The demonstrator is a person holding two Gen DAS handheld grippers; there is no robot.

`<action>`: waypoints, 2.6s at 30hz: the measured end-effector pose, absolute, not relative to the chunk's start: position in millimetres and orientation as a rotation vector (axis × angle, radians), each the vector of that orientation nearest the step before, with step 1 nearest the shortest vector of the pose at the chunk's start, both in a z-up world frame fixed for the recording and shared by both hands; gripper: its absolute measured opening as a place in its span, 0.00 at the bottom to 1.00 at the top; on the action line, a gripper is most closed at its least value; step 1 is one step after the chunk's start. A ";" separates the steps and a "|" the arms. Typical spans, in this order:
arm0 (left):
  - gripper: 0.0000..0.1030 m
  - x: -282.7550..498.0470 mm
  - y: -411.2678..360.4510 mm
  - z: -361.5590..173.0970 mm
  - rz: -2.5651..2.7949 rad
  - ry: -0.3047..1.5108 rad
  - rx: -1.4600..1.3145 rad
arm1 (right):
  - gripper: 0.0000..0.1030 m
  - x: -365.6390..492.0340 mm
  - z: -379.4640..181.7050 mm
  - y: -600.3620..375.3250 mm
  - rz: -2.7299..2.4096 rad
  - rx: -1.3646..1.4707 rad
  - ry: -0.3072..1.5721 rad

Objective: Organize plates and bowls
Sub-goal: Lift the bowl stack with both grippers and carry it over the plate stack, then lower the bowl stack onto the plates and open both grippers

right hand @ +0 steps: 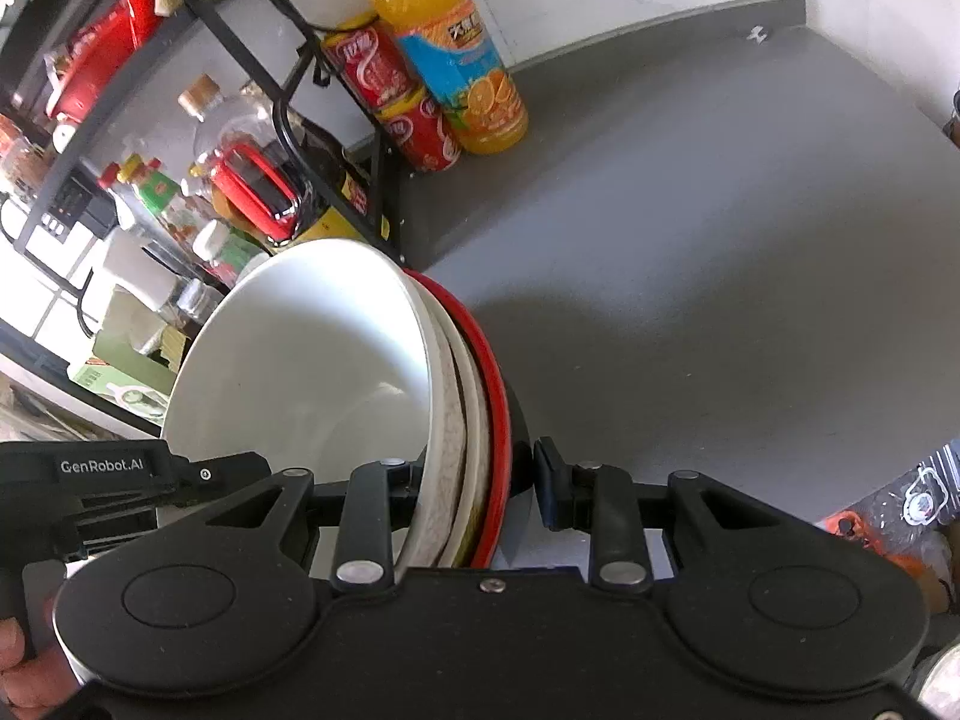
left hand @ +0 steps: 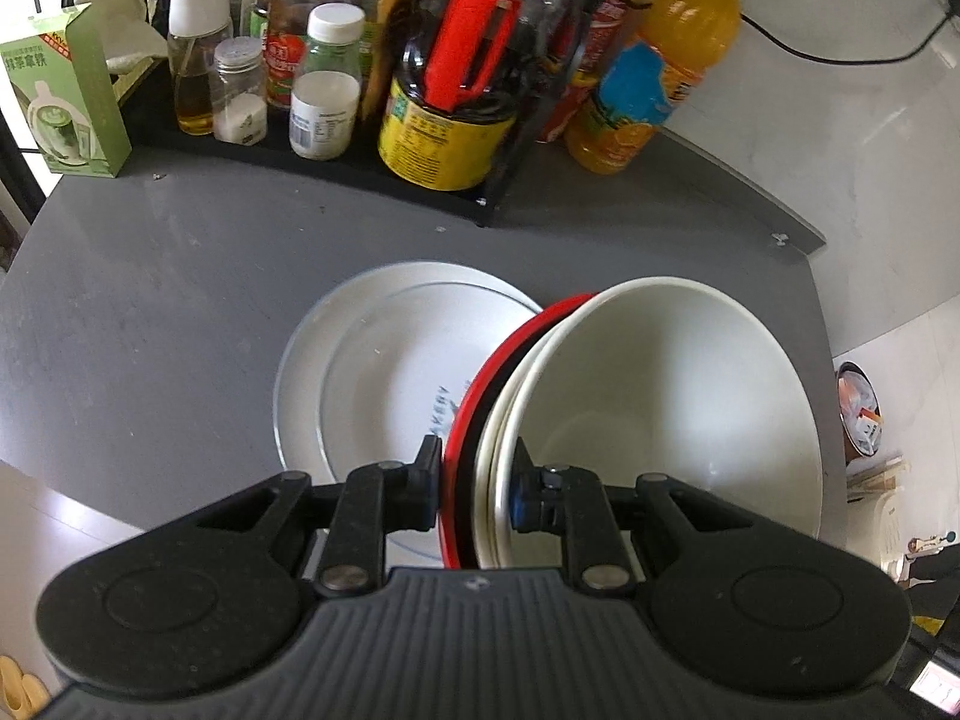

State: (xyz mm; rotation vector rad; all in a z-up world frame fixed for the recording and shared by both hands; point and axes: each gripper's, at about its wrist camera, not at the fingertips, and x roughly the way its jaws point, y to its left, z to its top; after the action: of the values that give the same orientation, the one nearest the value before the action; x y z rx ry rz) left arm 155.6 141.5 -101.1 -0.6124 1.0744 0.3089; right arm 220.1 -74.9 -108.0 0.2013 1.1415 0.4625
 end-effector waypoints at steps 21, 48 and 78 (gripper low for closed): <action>0.19 184.4 202.9 -143.3 0.278 1.152 -0.636 | 0.28 241.1 -130.7 -25.1 0.422 0.153 1.230; 0.20 220.8 208.9 -156.2 0.198 1.237 -0.468 | 0.32 245.0 -144.9 -26.6 0.371 0.246 1.251; 0.77 118.9 151.9 -88.5 0.319 1.149 -0.424 | 1.00 159.8 -68.9 -114.1 0.474 0.177 1.095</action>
State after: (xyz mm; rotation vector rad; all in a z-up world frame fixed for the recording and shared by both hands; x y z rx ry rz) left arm 118.9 151.9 -88.5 -0.4237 1.1494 0.3193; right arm 159.8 -114.1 -68.9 0.1775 1.0954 0.4743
